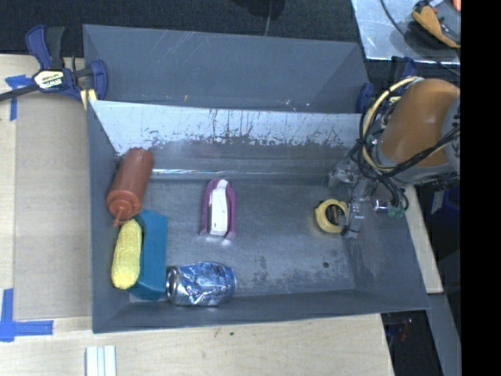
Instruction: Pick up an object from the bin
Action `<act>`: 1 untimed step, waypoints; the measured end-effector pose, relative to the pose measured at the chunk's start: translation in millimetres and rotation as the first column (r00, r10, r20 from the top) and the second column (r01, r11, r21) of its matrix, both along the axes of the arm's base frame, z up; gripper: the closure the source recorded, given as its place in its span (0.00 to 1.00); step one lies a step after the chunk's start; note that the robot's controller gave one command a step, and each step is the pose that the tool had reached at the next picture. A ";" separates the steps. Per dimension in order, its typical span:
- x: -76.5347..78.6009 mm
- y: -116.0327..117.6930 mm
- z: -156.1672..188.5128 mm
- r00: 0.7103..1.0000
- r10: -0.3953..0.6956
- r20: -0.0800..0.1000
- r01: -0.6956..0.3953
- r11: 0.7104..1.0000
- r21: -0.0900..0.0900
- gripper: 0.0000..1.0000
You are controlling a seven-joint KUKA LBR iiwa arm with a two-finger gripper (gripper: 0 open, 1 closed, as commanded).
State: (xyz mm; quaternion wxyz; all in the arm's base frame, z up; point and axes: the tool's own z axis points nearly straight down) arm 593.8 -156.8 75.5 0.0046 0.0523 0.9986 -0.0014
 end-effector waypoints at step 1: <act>10.9 -1.6 -3.3 0.980 0.197 0.010 -0.197 0.980 -0.001 0.00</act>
Offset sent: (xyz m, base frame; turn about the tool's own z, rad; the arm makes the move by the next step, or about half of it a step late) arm -0.0057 0.0053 -0.0055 0.0230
